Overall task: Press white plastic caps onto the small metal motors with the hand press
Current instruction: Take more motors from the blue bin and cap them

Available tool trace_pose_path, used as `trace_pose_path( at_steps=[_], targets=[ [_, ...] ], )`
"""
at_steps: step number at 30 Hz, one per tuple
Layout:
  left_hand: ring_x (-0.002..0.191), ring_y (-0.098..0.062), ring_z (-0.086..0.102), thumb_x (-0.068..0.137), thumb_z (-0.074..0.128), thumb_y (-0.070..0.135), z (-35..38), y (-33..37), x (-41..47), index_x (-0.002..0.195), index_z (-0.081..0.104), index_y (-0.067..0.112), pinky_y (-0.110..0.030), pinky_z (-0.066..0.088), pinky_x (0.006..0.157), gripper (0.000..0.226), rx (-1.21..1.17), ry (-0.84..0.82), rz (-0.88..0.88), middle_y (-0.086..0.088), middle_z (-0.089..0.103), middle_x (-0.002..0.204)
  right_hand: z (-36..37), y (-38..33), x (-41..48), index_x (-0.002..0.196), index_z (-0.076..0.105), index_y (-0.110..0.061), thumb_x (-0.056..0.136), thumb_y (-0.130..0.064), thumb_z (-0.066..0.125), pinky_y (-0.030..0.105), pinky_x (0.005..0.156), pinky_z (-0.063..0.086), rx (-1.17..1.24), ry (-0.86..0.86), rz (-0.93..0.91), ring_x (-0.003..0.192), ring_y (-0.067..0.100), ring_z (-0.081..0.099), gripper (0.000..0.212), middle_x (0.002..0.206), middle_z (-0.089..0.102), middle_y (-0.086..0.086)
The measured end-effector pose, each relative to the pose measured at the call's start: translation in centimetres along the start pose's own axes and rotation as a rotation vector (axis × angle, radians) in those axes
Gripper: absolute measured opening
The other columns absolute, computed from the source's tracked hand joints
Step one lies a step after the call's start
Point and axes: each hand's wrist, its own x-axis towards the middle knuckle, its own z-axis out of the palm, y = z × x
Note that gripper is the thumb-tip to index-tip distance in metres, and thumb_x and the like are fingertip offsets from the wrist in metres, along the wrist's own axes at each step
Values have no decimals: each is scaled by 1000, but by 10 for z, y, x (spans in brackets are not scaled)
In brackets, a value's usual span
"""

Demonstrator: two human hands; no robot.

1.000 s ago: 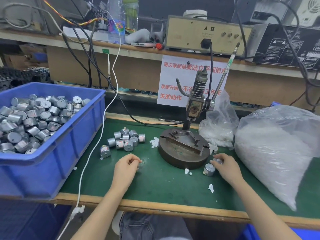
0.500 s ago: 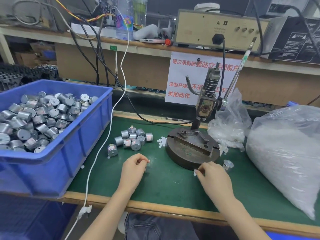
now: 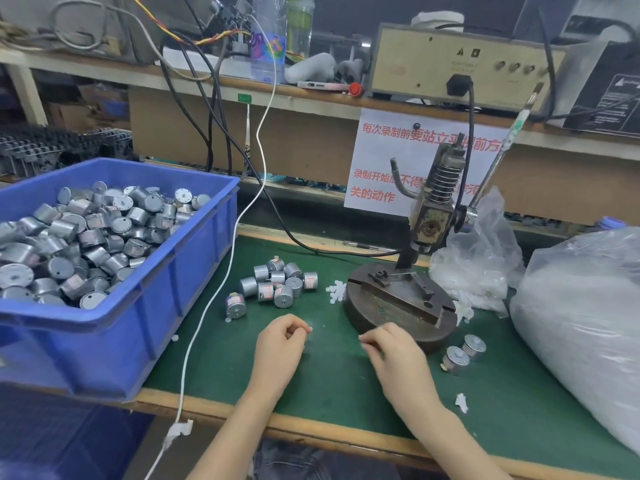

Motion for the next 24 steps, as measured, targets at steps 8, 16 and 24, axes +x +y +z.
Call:
trace_pose_path(
  at_steps=[8, 16, 24],
  targets=[
    [78, -24, 59, 83, 50, -2, -5, -1, 2, 74, 62, 14, -27, 39, 69, 22, -86, 286, -12, -6, 62, 82, 50, -39, 45, 104, 65, -2, 90, -4, 55, 28, 84, 43, 157, -114, -175, 95, 24, 59, 17, 100, 61, 11],
    [79, -24, 61, 84, 49, -1, -4, -4, 5, 72, 62, 17, -27, 41, 69, 25, -109, 249, -20, -7, 63, 83, 56, -31, 35, 138, 44, -17, 95, -11, 49, 29, 91, 42, 112, -207, -220, 105, 23, 58, 44, 110, 66, 6],
    [72, -16, 53, 82, 51, -3, -1, -1, 1, 75, 62, 11, -18, 32, 63, 20, -14, 268, 28, -4, 59, 81, 60, -50, 80, 131, 49, -8, 97, -7, 44, 19, 90, 35, 240, -57, -75, 110, 22, 52, 35, 119, 57, 9]
  ],
)
